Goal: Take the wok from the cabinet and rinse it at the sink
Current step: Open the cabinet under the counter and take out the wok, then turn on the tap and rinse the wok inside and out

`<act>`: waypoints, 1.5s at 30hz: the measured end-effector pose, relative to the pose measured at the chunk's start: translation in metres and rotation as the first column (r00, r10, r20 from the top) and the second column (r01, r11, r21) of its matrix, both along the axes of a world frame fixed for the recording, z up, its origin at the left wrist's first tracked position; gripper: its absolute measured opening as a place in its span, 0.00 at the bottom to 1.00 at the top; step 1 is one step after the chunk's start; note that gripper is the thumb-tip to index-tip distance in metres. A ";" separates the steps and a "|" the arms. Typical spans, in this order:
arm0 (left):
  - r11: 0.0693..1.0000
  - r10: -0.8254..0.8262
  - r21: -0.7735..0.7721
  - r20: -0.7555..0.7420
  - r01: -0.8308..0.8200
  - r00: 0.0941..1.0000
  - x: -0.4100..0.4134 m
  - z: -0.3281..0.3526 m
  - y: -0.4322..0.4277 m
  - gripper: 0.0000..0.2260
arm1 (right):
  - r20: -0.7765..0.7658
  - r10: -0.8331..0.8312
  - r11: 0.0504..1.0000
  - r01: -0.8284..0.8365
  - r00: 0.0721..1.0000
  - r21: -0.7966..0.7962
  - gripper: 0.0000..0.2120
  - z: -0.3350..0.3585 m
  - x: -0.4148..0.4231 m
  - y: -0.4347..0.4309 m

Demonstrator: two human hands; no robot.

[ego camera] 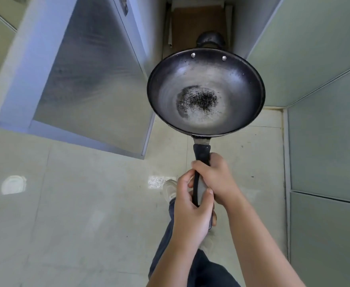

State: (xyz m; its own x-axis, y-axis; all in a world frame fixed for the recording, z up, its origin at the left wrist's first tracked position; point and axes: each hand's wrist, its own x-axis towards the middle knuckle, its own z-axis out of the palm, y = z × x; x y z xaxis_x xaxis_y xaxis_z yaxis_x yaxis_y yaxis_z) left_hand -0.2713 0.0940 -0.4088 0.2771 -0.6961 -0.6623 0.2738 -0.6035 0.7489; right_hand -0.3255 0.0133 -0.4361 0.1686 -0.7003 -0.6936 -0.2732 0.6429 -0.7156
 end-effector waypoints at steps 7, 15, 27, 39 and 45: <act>0.998 -0.053 0.018 -0.017 0.054 0.998 -0.032 0.071 0.033 0.22 | -0.065 -0.053 0.997 0.050 0.996 -0.052 0.09 0.060 -0.036 0.039; 0.991 -0.135 0.029 0.041 0.134 0.990 -0.053 0.133 0.075 0.26 | -0.066 -0.099 0.991 0.093 0.993 -0.092 0.12 0.128 -0.057 0.080; 0.951 -0.289 -0.094 0.060 0.294 0.955 -0.069 0.223 0.136 0.22 | -0.053 -0.240 0.948 0.222 0.969 -0.229 0.12 0.210 -0.087 0.148; 0.836 -0.453 -0.291 0.112 0.465 0.884 -0.111 0.294 0.148 0.22 | 0.023 -0.371 0.878 0.359 0.928 -0.315 0.17 0.280 -0.143 0.163; 0.755 -0.549 -0.359 0.112 0.549 0.828 -0.127 0.322 0.132 0.19 | 0.015 -0.466 0.808 0.432 0.885 -0.401 0.15 0.318 -0.168 0.157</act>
